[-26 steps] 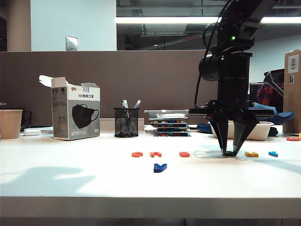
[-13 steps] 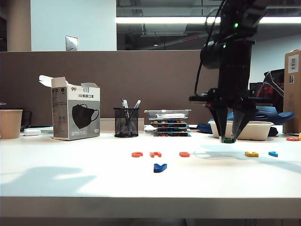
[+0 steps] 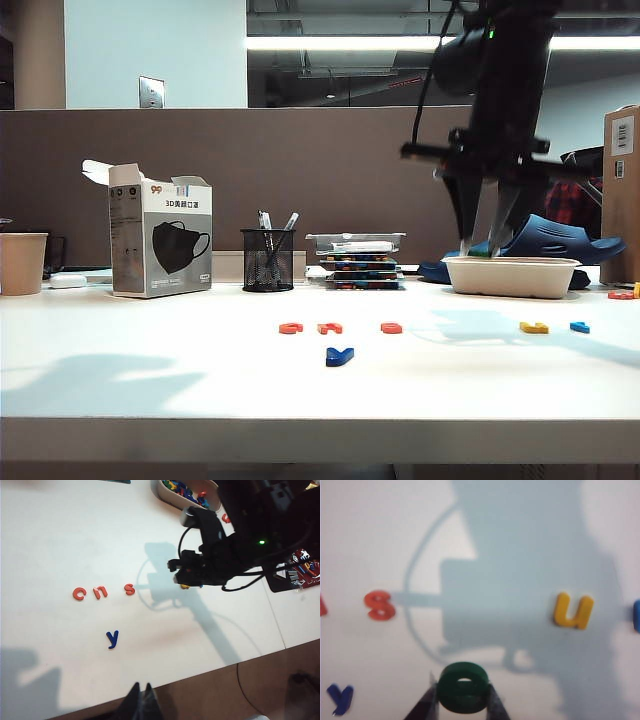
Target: Select the appropriate letters from the row of letter magnets placed on the table to arrange into the word "yes".
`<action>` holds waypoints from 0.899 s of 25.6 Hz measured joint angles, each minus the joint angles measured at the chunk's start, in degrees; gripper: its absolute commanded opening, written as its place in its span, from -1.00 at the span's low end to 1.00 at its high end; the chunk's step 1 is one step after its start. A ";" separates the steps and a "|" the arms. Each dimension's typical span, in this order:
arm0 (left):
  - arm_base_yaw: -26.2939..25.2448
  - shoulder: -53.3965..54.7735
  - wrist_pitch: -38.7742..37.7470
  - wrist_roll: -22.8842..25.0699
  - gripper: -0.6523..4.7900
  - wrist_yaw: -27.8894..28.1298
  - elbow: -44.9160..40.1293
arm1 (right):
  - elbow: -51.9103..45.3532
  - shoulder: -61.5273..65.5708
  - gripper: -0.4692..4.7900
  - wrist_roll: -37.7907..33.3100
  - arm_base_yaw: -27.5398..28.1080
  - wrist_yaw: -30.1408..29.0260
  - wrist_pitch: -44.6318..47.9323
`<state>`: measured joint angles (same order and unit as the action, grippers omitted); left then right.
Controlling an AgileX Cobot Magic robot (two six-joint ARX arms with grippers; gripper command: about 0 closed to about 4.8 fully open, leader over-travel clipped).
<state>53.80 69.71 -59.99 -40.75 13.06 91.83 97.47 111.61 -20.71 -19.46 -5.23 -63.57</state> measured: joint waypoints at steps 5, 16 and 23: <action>0.00 -0.02 0.02 0.00 -0.78 0.00 0.00 | 0.00 -4.68 -0.43 -2.54 -1.88 1.75 -1.99; 0.00 -0.02 0.00 0.00 -0.78 0.00 0.00 | -4.90 -7.93 -0.43 -8.50 -8.66 3.96 -2.80; 0.00 0.00 -0.02 0.00 -0.78 0.00 0.00 | -13.35 -8.00 -0.43 -13.53 -14.53 3.87 5.03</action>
<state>53.80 69.71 -60.01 -40.75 13.06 91.83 84.12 103.61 -34.24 -34.00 -1.37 -58.54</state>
